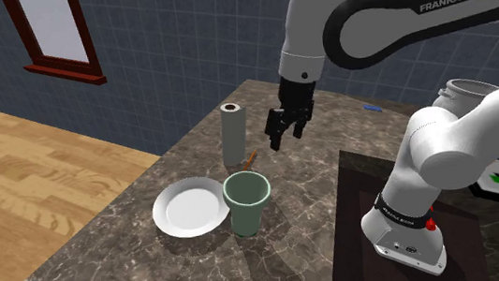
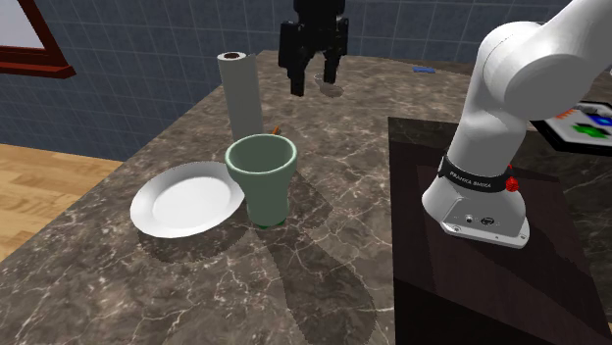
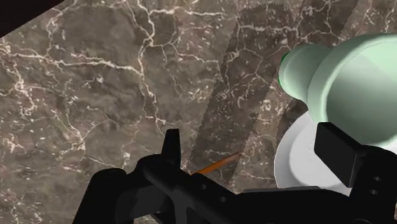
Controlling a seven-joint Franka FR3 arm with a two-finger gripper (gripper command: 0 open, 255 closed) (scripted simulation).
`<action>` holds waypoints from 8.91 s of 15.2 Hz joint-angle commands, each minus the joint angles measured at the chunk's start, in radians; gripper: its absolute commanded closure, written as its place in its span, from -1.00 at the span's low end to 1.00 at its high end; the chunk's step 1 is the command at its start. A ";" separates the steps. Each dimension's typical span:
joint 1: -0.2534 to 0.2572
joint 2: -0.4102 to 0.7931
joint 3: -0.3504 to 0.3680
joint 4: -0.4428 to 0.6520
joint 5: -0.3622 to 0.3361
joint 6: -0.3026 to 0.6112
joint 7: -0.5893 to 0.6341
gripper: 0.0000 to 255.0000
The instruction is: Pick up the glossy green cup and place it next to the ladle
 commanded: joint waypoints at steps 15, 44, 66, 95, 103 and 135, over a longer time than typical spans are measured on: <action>0.045 0.265 0.201 -0.043 0.113 0.385 0.163 -1.00; 0.041 0.166 0.161 0.055 0.086 0.188 0.176 1.00; 0.023 0.106 0.102 0.308 0.034 -0.123 0.206 1.00; -0.171 0.402 -0.276 0.493 -0.142 -0.085 -0.280 1.00; -0.229 0.609 -0.380 0.668 -0.141 -0.072 -0.446 1.00; -0.450 1.302 -0.481 1.326 0.014 -0.095 -0.779 1.00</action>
